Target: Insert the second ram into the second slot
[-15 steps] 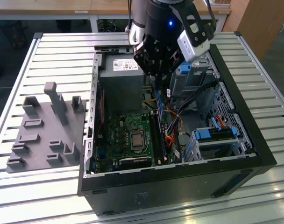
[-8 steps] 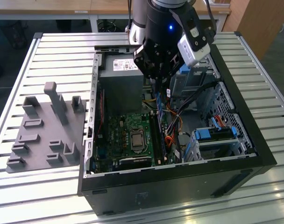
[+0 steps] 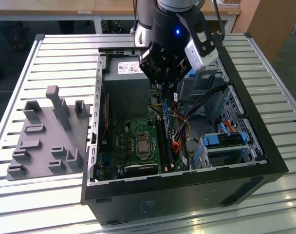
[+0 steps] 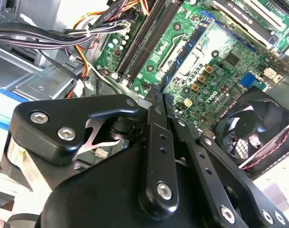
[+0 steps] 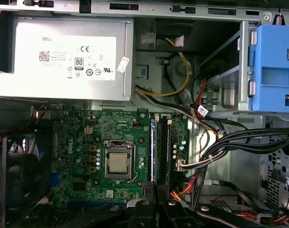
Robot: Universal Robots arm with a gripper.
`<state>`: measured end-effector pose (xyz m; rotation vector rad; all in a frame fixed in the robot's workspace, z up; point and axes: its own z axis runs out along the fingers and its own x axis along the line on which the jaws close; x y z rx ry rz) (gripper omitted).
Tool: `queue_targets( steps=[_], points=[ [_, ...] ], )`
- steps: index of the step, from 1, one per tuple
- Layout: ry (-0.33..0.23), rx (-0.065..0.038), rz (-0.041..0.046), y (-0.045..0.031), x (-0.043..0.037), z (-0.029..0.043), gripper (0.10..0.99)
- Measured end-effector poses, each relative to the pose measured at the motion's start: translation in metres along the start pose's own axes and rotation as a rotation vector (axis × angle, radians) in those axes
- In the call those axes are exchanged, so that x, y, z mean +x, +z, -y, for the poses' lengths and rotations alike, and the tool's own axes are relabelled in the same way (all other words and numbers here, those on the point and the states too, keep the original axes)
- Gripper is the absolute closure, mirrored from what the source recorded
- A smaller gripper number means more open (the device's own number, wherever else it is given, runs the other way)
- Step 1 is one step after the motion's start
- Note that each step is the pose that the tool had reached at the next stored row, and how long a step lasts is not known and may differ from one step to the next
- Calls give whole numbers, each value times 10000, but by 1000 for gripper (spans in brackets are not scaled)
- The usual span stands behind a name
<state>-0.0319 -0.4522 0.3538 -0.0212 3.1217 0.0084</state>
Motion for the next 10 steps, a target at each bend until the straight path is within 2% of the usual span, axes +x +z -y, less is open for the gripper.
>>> queue_targets(
  steps=[10],
  points=[
    [0,4,0,46,1,2,957]
  ],
)
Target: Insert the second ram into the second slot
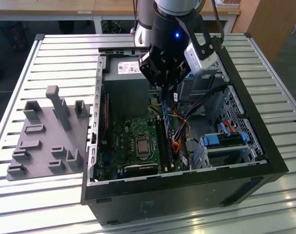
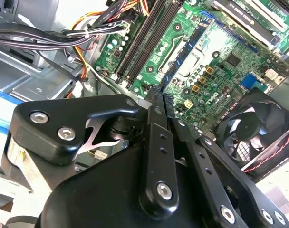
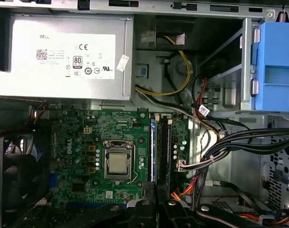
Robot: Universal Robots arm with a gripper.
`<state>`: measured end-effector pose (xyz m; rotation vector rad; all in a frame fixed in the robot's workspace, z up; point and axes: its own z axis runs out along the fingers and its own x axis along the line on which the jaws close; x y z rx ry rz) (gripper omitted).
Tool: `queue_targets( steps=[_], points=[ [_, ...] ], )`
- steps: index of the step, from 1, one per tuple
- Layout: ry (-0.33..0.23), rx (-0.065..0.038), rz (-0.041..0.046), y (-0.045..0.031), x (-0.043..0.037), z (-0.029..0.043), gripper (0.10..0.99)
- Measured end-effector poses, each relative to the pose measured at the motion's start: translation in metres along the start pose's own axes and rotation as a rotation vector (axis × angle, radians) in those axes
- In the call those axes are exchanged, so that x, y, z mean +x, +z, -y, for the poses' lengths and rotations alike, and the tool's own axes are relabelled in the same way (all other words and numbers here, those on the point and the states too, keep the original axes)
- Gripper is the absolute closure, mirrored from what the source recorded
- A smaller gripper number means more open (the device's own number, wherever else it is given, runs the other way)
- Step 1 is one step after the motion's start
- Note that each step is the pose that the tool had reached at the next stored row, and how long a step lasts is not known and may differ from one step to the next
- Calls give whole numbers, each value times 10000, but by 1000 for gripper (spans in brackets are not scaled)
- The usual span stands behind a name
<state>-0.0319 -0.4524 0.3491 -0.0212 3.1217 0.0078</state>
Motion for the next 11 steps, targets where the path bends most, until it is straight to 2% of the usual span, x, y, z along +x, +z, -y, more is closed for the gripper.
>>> queue_targets(
  steps=[11],
  points=[
    [0,0,0,47,1,13,957]
  ],
)
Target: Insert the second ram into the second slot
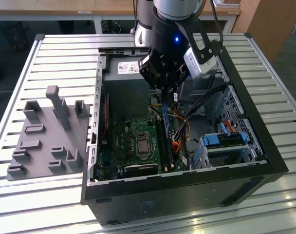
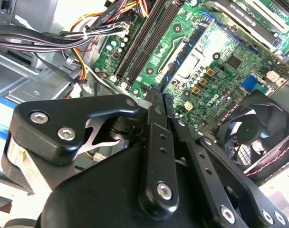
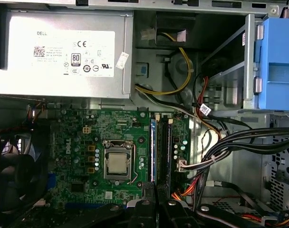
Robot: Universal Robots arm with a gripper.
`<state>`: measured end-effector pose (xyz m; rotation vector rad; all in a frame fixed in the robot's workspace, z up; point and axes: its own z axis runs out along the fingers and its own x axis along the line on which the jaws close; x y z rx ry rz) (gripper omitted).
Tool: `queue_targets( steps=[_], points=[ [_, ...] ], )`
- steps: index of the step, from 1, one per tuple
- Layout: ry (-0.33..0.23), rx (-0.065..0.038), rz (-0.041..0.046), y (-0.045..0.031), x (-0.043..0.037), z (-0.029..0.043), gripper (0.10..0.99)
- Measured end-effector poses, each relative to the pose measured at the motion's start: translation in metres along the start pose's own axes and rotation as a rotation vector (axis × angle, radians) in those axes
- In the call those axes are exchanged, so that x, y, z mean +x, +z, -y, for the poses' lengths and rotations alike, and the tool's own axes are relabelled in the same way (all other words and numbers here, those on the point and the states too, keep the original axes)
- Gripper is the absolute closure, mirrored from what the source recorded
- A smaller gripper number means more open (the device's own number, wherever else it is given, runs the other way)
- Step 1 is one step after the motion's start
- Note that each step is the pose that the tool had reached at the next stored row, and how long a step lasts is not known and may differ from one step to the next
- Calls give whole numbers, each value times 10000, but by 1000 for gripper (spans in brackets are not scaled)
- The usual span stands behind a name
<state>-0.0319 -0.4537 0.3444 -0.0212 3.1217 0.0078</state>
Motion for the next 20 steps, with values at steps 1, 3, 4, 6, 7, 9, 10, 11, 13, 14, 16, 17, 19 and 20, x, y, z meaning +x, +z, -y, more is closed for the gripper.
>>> queue_targets(
  steps=[1,3,4,6,7,9,10,11,13,14,16,17,19,20],
  points=[
    [0,0,0,4,0,1,957],
    [0,-1,0,14,0,3,957],
    [0,1,0,20,0,4,957],
    [0,4,0,33,1,4,957],
    [0,5,0,41,1,4,957],
    [0,7,0,56,1,5,957],
    [0,7,0,63,1,5,957],
    [0,8,0,69,1,5,957],
    [0,7,0,82,2,5,957],
    [0,8,0,88,2,5,957],
    [0,8,0,99,2,4,957],
    [0,7,0,104,2,5,957],
    [0,8,-1,113,2,5,957],
    [0,8,0,118,2,5,957]
  ],
)
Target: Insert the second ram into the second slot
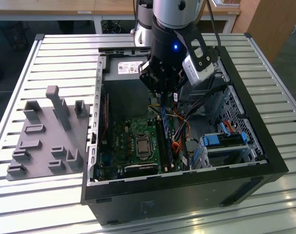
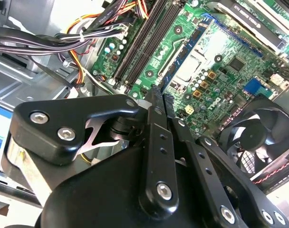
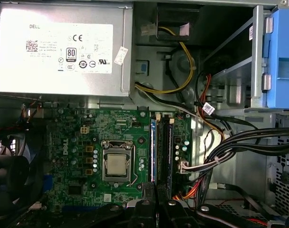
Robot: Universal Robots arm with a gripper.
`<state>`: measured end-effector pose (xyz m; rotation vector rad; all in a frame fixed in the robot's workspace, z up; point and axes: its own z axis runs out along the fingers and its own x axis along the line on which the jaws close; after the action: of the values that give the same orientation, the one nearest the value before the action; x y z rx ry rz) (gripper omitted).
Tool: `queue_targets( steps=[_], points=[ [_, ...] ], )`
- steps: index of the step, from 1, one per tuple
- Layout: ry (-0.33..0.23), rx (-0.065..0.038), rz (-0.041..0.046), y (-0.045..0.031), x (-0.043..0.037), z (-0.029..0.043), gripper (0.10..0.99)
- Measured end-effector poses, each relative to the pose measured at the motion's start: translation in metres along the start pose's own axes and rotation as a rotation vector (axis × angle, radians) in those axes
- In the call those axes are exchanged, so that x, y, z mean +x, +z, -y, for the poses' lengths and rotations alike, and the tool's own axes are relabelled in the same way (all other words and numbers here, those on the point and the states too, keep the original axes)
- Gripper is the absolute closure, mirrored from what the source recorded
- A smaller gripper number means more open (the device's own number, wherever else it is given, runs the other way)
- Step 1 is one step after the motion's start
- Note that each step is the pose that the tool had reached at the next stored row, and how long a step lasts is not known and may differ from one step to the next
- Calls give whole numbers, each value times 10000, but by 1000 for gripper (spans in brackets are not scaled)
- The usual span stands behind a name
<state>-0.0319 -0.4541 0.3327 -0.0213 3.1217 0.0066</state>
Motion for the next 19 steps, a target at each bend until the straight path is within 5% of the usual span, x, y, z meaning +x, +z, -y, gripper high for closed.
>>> queue_targets(
  steps=[19],
  points=[
    [1,2,-4,74,2,1,957]
  ],
)
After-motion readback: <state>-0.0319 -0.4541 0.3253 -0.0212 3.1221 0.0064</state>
